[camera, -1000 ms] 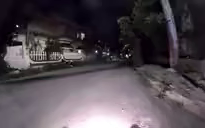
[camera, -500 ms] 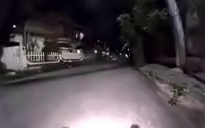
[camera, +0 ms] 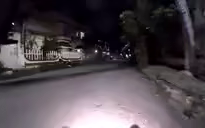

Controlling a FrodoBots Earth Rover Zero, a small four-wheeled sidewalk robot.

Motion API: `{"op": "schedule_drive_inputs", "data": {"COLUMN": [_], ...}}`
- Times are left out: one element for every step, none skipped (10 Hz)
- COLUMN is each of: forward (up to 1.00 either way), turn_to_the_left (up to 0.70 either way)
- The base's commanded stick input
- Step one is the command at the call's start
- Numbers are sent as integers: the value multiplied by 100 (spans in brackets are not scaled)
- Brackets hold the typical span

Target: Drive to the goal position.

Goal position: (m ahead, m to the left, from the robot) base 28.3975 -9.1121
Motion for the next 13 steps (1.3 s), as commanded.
{"op": "schedule_drive_inputs", "data": {"forward": [70, 70, 70, 70, 70, 70, 70, 70, 70, 70, 70, 70, 70], "turn_to_the_left": [0, -2, -18, -27, -34, -22, 0, 0, 0, 0, 0, 0, 0]}}
